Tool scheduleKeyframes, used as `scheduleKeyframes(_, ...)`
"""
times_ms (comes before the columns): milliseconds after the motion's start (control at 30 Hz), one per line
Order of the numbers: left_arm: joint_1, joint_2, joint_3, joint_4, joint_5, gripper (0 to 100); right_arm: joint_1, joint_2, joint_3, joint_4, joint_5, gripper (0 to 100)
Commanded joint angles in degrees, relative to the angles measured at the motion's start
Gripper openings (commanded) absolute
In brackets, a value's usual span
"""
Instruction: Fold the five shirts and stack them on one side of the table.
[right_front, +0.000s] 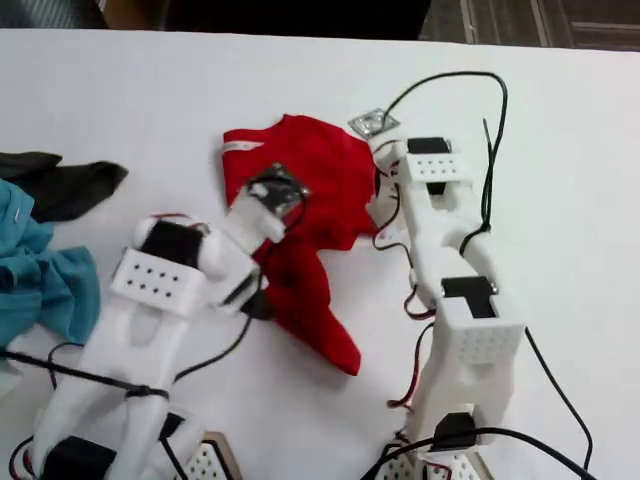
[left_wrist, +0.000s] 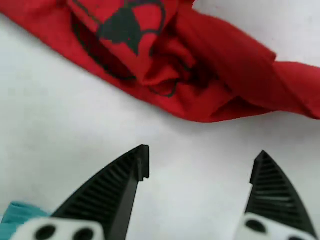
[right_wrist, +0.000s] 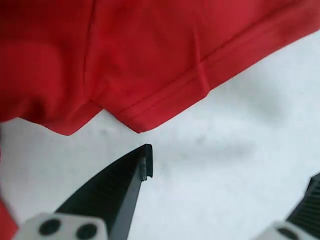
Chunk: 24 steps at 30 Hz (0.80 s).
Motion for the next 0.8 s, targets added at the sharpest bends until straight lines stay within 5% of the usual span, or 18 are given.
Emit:
scheduleKeyframes(0, 5.2, -1.7, -3.6, 0.6, 1.6, 34, 0.4, -0.3, -0.8, -0.9, -0.3, 45.7)
scheduleKeyframes(267, 16.7, 6.1, 1.3, -4.6, 3.3, 34, 0.9, 0.7, -0.4, -1.0, -0.3, 45.7)
scheduleKeyframes(767, 16.7, 29.5, -12.1, -9.1, 3.3, 34, 0.7, 8.8, -1.3, -2.2, -0.2, 45.8)
